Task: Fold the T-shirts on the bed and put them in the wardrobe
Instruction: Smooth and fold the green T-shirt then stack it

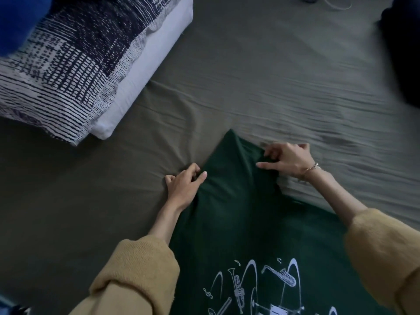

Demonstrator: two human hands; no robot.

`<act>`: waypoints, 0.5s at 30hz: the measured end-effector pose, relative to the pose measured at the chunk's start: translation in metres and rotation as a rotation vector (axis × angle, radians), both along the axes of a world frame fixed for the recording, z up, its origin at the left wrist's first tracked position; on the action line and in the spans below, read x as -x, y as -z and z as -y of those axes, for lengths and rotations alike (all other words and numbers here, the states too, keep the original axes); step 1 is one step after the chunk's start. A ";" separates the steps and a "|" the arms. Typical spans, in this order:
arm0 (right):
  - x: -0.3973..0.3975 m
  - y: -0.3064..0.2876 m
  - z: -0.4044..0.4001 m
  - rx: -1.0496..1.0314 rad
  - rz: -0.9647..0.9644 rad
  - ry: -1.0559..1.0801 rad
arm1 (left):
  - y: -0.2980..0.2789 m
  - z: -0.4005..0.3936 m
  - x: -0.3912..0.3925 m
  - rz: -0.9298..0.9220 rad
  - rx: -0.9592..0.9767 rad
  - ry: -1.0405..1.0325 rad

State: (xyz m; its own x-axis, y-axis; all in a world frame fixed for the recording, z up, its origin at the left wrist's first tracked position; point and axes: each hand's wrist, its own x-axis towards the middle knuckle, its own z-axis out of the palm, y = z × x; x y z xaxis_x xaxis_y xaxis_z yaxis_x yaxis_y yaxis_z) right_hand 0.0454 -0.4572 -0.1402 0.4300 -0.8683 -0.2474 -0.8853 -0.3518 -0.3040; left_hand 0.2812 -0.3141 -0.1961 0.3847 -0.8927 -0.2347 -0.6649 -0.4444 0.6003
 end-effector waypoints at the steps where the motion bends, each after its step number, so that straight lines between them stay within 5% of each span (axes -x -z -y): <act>1: 0.003 0.003 -0.003 0.016 0.008 0.000 | 0.001 0.000 -0.001 0.007 0.004 0.000; 12: 0.024 0.035 -0.012 -0.031 0.499 0.177 | -0.003 -0.002 0.003 0.029 0.016 0.005; 15: 0.023 0.040 -0.014 0.021 0.510 0.175 | -0.008 -0.002 0.004 -0.037 0.012 -0.012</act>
